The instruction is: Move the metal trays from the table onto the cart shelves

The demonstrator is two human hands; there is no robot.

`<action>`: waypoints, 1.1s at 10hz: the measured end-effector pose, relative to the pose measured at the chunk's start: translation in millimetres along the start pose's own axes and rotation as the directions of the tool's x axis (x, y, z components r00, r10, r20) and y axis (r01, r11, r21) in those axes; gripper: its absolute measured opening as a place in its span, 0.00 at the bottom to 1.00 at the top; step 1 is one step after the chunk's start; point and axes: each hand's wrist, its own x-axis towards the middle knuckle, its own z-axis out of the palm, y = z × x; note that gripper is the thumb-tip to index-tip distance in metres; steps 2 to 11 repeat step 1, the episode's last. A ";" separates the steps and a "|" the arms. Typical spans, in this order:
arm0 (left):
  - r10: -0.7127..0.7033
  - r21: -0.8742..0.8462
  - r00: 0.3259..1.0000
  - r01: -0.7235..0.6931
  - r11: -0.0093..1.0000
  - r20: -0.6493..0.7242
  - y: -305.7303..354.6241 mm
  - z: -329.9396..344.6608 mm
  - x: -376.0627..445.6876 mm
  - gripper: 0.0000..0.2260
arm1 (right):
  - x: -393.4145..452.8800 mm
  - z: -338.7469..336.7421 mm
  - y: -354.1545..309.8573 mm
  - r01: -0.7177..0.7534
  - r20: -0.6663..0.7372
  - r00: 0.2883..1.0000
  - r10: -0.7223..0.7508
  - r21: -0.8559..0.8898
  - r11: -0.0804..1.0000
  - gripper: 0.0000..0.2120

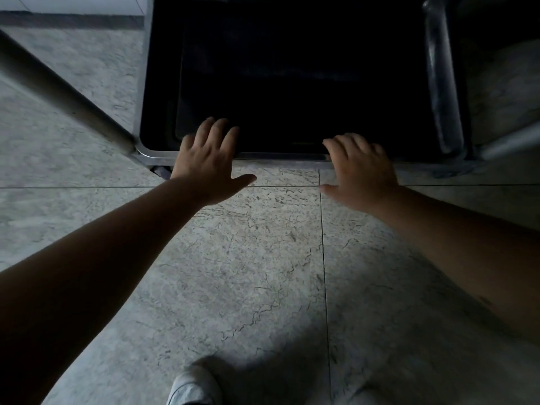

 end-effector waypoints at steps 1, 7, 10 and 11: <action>-0.022 -0.067 0.978 0.037 0.997 0.208 14.8 -10.3 -11.6 0.51 | -11.8 -11.0 -12.2 -0.011 0.194 0.981 0.003 0.040 0.999 0.58; -0.022 -0.067 0.978 0.037 0.997 0.208 14.8 -10.3 -11.6 0.51 | -11.8 -11.0 -12.2 -0.011 0.194 0.981 0.003 0.040 0.999 0.58; -0.022 -0.067 0.978 0.037 0.997 0.208 14.8 -10.3 -11.6 0.51 | -11.8 -11.0 -12.2 -0.011 0.194 0.981 0.003 0.040 0.999 0.58; -0.022 -0.067 0.978 0.037 0.997 0.208 14.8 -10.3 -11.6 0.51 | -11.8 -11.0 -12.2 -0.011 0.194 0.981 0.003 0.040 0.999 0.58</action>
